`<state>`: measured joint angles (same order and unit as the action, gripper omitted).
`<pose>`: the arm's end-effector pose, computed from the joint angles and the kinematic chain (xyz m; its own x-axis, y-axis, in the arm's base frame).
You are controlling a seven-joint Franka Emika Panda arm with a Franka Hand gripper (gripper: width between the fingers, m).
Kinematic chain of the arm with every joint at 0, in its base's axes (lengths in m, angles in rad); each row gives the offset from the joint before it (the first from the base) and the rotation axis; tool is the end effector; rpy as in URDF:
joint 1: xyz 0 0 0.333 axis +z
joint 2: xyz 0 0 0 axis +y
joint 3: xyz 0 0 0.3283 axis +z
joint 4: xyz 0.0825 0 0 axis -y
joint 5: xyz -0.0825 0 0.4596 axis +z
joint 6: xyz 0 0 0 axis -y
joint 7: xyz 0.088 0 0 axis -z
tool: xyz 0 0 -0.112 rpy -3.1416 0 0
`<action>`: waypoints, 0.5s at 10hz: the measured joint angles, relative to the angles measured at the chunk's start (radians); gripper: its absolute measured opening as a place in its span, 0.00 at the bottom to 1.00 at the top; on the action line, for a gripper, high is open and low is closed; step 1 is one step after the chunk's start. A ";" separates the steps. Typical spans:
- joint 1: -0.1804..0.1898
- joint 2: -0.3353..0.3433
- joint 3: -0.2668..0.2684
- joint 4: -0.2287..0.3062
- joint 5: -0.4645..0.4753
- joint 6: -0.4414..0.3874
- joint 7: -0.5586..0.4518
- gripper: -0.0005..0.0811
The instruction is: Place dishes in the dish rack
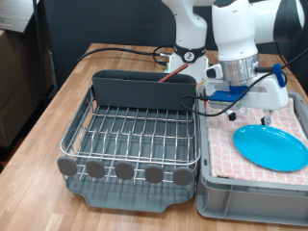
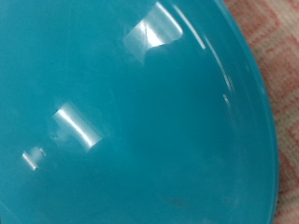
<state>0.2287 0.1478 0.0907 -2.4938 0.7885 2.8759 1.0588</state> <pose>0.5056 0.1273 0.1852 0.1174 -0.9578 -0.2623 -0.9676 -0.0509 -0.2472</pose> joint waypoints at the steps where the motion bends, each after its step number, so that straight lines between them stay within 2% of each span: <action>1: 0.000 0.009 0.002 0.002 0.006 0.007 -0.006 0.99; 5: -0.004 0.037 0.013 0.013 0.054 0.020 -0.056 0.99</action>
<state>0.2252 0.1845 0.1038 -2.4806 0.8430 2.8960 1.0029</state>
